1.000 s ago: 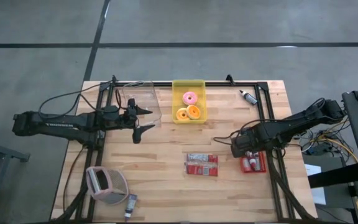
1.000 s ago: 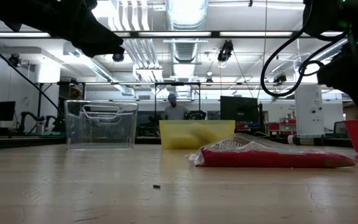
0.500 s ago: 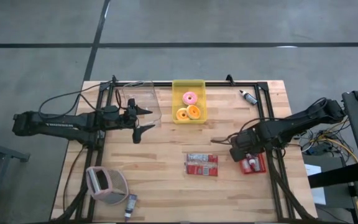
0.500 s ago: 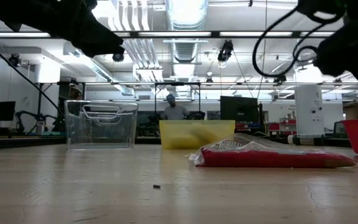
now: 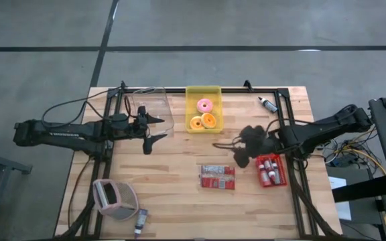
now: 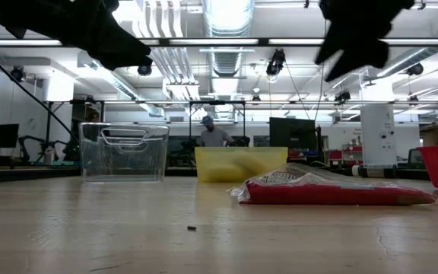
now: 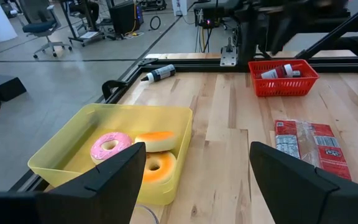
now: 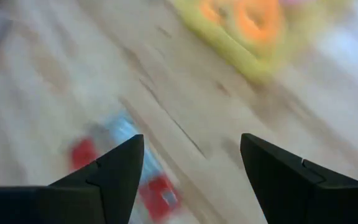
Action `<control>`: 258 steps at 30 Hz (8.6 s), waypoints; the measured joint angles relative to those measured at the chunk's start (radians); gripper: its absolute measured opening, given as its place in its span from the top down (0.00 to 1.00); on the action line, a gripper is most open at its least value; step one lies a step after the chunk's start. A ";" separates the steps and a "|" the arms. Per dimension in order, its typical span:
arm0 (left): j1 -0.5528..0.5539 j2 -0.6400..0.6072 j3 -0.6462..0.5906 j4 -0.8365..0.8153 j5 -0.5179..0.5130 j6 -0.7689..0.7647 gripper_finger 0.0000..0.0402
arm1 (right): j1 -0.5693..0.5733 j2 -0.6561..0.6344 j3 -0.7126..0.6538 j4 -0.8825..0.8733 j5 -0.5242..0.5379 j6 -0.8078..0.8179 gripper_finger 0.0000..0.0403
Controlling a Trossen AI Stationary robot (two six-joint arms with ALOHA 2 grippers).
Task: Pick & Place Food Item
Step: Put the black food coloring bottle into the red bin
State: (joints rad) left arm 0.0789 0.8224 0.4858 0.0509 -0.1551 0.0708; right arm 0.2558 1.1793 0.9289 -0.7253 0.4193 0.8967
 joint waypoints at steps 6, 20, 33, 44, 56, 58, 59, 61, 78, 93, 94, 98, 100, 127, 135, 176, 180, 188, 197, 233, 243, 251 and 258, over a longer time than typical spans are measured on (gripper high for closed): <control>0.000 0.000 0.000 0.000 0.000 0.000 0.27 | -0.002 0.000 -0.068 0.419 0.023 -0.356 0.36; 0.000 0.000 0.000 0.000 0.000 0.000 0.27 | -0.068 0.001 -0.208 0.731 0.106 -0.546 0.35; 0.000 0.000 0.000 0.000 0.000 0.000 0.27 | -0.287 -0.065 0.112 -0.213 0.203 -0.177 0.37; 0.000 0.000 0.000 0.000 0.000 0.000 0.27 | -0.614 -0.065 0.371 -0.555 0.194 -0.164 0.35; 0.000 0.000 0.000 0.000 0.000 0.000 0.27 | -0.900 0.012 0.360 -0.551 0.082 -0.542 0.38; 0.000 0.000 0.000 0.000 0.000 0.000 0.27 | -0.933 0.049 0.360 -0.550 0.055 -0.547 0.39; 0.000 0.000 0.000 0.000 0.000 0.000 0.27 | -0.949 0.068 0.360 -0.549 0.049 -0.549 0.39; 0.000 0.000 0.000 0.000 0.000 0.000 0.27 | -0.980 0.109 0.360 -0.549 0.047 -0.562 0.40; 0.000 0.000 0.000 0.000 0.000 0.000 0.27 | -1.209 0.424 0.359 -0.476 -0.031 -0.632 0.40; 0.000 0.000 0.000 0.000 0.000 0.000 0.27 | -1.213 0.612 0.358 -0.461 -0.038 -0.680 0.40; 0.000 0.000 0.000 0.000 0.000 0.000 0.27 | -1.213 0.625 0.358 -0.460 -0.038 -0.675 0.40; 0.000 0.000 0.000 0.000 0.000 0.000 0.27 | -1.212 0.676 0.358 -0.450 -0.038 -0.681 0.40; 0.000 0.000 0.000 0.000 0.000 0.000 0.27 | -1.213 0.700 0.357 -0.443 -0.038 -0.688 0.40; 0.000 0.000 0.000 0.000 0.000 0.000 0.27 | -1.254 0.824 0.356 -0.439 -0.027 -0.668 0.53; 0.000 0.000 0.000 0.000 0.000 0.000 0.27 | -1.254 0.824 0.356 -0.438 -0.027 -0.668 0.65; 0.000 0.000 0.000 0.000 0.000 0.000 0.27 | -1.196 0.586 0.355 -0.554 -0.140 -0.497 0.66; 0.000 0.000 0.000 0.000 0.000 0.000 0.27 | -1.124 0.473 0.354 -0.553 -0.168 -0.463 0.66; 0.000 0.000 0.000 0.000 0.000 0.000 0.27 | -0.927 0.233 0.351 -0.553 -0.167 -0.267 0.66; 0.000 0.000 0.000 0.000 0.000 0.000 0.27 | -0.627 0.039 0.338 -0.628 -0.179 0.014 0.66; 0.000 0.000 0.000 0.000 0.000 0.000 0.27 | 0.265 0.097 0.087 -0.525 -0.404 1.052 0.65; 0.000 0.000 0.000 0.000 0.000 0.000 0.27 | 0.270 0.112 0.023 -0.521 -0.401 1.086 0.65; 0.000 0.000 0.000 0.000 0.000 0.000 0.27 | 0.270 0.111 -0.034 -0.482 -0.401 1.082 0.65; 0.000 0.000 0.000 0.000 0.000 0.000 0.27 | 0.270 0.111 -0.062 -0.443 -0.401 1.065 0.65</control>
State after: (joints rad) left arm 0.0788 0.8223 0.4862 0.0505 -0.1551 0.0708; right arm 0.5255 1.2903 0.8669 -1.1686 0.0185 1.9617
